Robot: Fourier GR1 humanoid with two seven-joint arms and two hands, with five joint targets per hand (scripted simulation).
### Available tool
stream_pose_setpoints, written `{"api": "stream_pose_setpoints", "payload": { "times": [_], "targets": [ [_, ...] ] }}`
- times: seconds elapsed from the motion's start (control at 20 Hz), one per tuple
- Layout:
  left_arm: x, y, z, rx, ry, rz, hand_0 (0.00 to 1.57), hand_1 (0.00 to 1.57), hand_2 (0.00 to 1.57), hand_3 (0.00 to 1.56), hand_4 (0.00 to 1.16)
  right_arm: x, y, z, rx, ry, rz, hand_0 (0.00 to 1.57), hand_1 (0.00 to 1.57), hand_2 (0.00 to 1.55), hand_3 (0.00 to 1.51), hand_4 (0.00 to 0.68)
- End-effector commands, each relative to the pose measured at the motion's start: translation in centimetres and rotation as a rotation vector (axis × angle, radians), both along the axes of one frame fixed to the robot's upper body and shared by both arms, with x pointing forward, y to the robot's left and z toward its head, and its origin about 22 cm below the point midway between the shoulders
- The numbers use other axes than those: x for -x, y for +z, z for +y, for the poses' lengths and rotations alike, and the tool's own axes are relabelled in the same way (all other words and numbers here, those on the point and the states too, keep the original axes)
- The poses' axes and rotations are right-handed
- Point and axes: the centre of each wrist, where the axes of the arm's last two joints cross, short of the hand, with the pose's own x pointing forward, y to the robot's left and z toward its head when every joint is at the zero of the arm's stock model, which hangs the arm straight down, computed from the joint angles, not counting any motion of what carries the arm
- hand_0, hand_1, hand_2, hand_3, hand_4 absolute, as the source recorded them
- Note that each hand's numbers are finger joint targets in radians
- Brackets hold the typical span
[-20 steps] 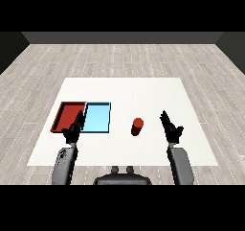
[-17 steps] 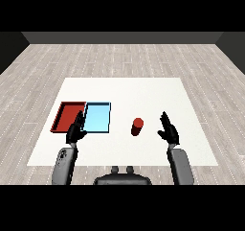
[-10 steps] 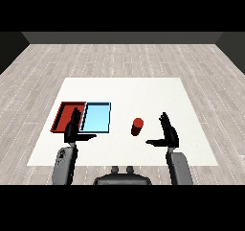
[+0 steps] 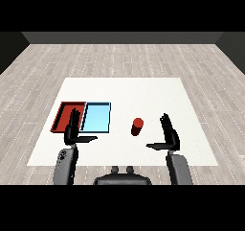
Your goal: Pick the red can and put it in the red box
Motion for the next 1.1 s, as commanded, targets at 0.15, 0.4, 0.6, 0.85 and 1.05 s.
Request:
{"api": "stream_pose_setpoints", "payload": {
  "times": [0.15, 0.4, 0.6, 0.85, 1.05],
  "targets": [
    [0.9, -0.2, 1.4, 0.021, 0.003, -0.026, 0.00, 0.00, 0.00, 0.00, 0.00, 0.5, -2.4, -0.7, -0.009, -0.010, -0.008, 0.00, 0.00, 0.00, 0.00, 0.000],
    [-0.7, -0.2, 0.9, -0.013, -0.001, -0.029, 0.00, 0.00, 0.00, 0.00, 0.00, -0.4, -1.1, -1.1, -0.025, -0.033, -0.004, 0.00, 0.00, 0.00, 0.00, 0.000],
    [0.6, 1.6, 1.3, -0.012, 0.008, -0.037, 0.00, 0.00, 0.00, 0.00, 0.00, -3.0, -1.2, 0.1, -0.027, 0.000, -0.009, 0.00, 0.00, 0.00, 0.00, 0.000],
    [-0.1, 0.4, 1.0, 0.013, -0.010, -0.024, 0.00, 0.00, 0.00, 0.00, 0.00, -3.4, -4.8, 0.1, -0.059, 0.001, 0.027, 0.00, 0.00, 0.00, 0.00, 0.000],
    [0.0, 0.0, -0.7, 0.013, -0.004, -0.005, 0.00, 0.00, 0.00, 0.00, 0.00, -4.2, -2.6, 0.8, -0.070, 0.004, 0.049, 0.00, 0.00, 0.00, 0.00, 0.000]
  ]
}}
